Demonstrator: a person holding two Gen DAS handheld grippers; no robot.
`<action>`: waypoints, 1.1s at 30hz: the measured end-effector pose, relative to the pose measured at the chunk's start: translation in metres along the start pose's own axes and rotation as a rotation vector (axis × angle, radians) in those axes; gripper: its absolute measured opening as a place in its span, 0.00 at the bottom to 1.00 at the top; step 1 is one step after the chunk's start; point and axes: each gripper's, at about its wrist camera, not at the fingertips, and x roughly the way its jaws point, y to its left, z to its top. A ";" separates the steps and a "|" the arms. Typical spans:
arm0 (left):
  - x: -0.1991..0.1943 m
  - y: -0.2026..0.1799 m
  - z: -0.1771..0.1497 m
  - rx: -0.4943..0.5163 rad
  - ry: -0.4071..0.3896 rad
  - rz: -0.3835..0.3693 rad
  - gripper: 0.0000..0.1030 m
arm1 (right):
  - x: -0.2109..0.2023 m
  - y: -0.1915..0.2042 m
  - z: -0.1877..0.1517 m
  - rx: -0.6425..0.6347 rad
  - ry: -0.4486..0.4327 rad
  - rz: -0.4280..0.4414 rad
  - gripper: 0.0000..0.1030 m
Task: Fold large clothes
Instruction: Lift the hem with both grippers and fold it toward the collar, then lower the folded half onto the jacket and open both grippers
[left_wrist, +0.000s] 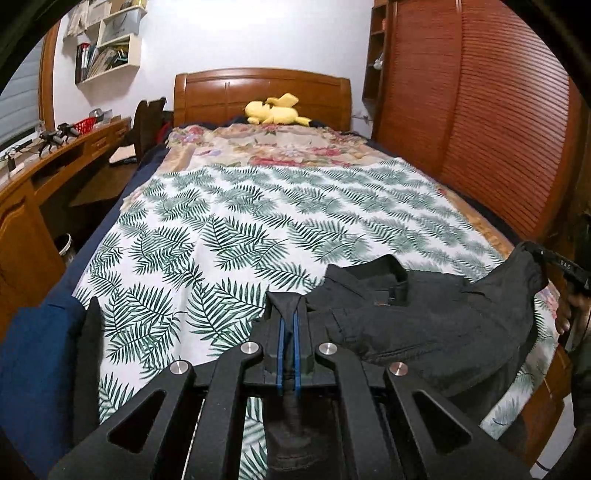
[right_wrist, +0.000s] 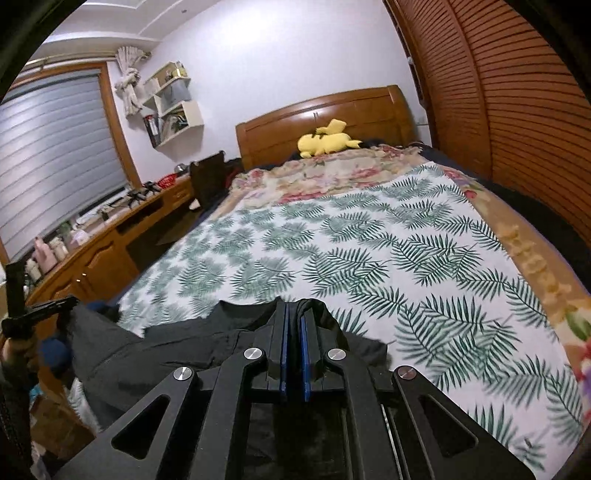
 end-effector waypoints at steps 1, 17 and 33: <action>0.007 0.002 0.000 0.001 0.006 -0.001 0.04 | 0.007 0.000 0.001 -0.004 0.003 -0.012 0.05; 0.062 0.009 -0.019 -0.005 0.122 -0.041 0.37 | 0.091 0.018 0.001 -0.078 0.176 -0.207 0.17; 0.045 -0.012 -0.089 0.014 0.166 -0.065 0.65 | 0.077 0.136 -0.023 -0.239 0.238 0.010 0.57</action>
